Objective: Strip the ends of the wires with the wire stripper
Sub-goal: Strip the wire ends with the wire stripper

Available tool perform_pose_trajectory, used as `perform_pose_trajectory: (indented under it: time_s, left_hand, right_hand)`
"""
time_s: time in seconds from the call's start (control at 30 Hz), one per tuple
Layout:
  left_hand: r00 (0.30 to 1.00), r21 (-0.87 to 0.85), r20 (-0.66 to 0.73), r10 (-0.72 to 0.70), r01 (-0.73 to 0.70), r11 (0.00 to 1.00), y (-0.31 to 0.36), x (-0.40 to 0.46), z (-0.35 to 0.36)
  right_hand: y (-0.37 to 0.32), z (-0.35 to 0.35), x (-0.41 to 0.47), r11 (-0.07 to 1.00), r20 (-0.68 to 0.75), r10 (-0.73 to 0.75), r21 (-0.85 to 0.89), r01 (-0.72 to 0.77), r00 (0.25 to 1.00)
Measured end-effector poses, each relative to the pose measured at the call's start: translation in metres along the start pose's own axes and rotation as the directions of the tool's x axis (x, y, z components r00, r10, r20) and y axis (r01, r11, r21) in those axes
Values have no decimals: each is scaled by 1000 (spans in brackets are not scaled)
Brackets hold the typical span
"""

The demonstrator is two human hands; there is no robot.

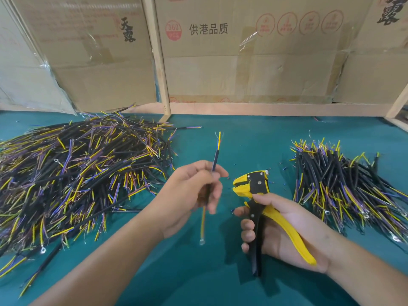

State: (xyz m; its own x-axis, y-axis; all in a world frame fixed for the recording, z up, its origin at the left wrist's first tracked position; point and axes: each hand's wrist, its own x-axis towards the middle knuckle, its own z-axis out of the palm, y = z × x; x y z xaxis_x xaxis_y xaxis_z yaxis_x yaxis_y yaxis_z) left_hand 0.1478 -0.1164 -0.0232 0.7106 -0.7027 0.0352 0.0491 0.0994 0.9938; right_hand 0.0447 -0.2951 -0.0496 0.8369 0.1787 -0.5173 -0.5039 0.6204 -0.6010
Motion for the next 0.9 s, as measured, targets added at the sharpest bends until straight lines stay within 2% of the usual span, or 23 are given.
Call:
perform_pose_trajectory:
  time_s: [0.13, 0.23, 0.43, 0.6, 0.77, 0.9]
  left_hand:
    - [995, 97, -63, 78, -72, 993, 7, 0, -2]
    - [988, 216, -14, 151, -144, 966, 12, -2, -3]
    - [978, 296, 3, 208, -200, 934, 16, -3, -3]
    - [961, 491, 96, 261, -274, 827, 14, -8, -4]
    - [936, 684, 147, 321, -330, 650, 13, -12, -4]
    - [931, 688, 176, 320, -349, 636, 12, -13, -3]
  right_hand:
    - [0, 3, -2, 1000, -16, -3, -2, 3, 1000]
    - [0, 3, -2, 1000, -13, -2, 6, 3, 1000]
    - [0, 2, -2, 1000, 11, -9, 11, 9, 1000]
    - [0, 1, -2, 1000, 25, -3, 4, 3, 1000]
    - [0, 0, -1, 1000, 32, 2, 1, -2, 999]
    - [0, 0, -1, 1000, 24, 9, 0, -10, 1000]
